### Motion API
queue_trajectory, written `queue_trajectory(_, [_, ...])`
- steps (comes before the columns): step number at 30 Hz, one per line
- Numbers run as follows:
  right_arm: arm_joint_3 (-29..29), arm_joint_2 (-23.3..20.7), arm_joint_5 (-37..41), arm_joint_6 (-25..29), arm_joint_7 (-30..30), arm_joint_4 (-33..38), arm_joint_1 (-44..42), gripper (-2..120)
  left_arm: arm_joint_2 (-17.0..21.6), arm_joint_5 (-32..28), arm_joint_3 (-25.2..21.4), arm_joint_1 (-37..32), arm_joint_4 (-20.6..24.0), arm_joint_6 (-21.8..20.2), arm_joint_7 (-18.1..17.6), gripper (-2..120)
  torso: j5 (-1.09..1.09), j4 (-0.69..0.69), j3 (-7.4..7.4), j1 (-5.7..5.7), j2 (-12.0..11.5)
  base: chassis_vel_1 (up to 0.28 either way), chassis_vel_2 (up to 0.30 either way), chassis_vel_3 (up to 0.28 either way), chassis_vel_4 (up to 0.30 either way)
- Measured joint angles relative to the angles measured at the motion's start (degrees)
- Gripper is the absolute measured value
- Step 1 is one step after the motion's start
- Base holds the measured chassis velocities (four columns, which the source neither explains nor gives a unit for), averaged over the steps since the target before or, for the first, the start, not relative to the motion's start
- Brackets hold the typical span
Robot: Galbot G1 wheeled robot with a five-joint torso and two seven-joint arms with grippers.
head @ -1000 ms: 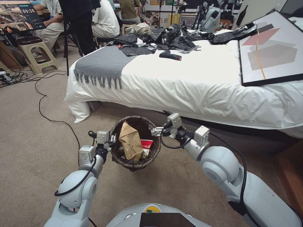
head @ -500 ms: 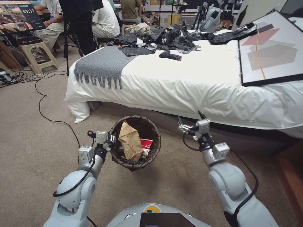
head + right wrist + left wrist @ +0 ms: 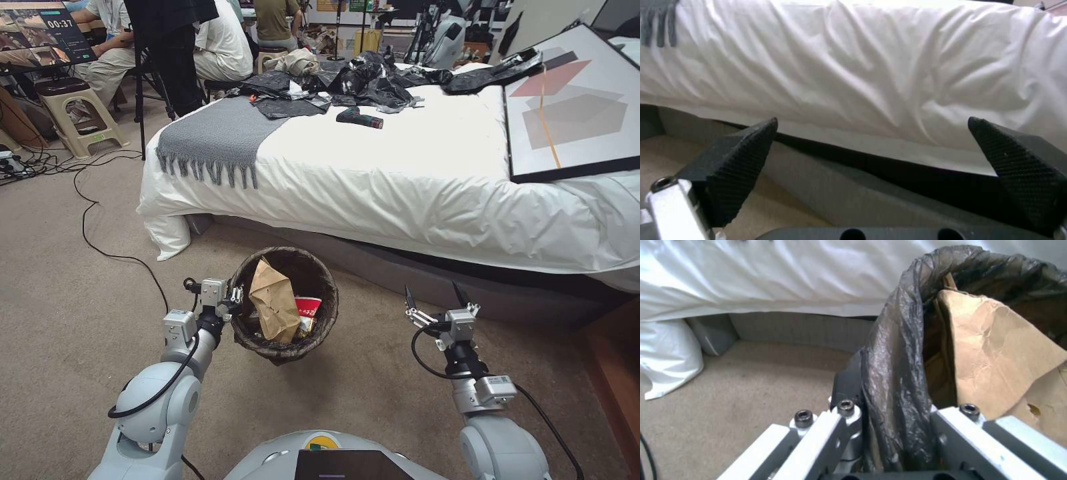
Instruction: Pick up the trash bin, then pick up the garbage from the floor and place it into the trash bin.
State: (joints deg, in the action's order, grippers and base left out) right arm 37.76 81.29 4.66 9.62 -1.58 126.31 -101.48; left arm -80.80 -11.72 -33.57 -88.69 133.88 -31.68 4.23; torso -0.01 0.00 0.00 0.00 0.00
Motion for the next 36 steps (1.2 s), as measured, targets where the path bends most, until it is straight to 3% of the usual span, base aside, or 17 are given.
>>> queue_trajectory(36, [2.3,-0.5,1.6,0.2,0.1,0.5,-2.5,100,-0.9,1.0,-0.9,-1.9,1.2,1.1,1.0,7,0.01,0.00,0.00,0.00,0.0,0.032,0.030,0.029,0.031])
